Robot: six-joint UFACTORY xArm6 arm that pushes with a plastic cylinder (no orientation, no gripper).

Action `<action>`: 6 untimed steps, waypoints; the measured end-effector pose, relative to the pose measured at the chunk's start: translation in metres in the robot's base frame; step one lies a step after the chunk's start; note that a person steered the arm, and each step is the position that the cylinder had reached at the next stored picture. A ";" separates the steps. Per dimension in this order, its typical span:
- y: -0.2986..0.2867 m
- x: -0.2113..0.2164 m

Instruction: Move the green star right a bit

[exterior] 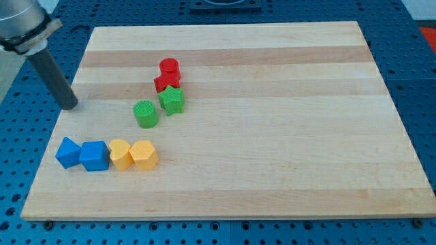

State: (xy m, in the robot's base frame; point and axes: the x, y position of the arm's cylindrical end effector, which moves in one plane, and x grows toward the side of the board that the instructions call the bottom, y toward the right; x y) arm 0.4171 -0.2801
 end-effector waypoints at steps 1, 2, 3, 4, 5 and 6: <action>0.033 0.000; 0.065 0.000; 0.094 0.000; 0.111 0.000; 0.135 0.000; 0.148 0.000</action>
State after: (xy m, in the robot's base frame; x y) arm 0.4171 -0.1322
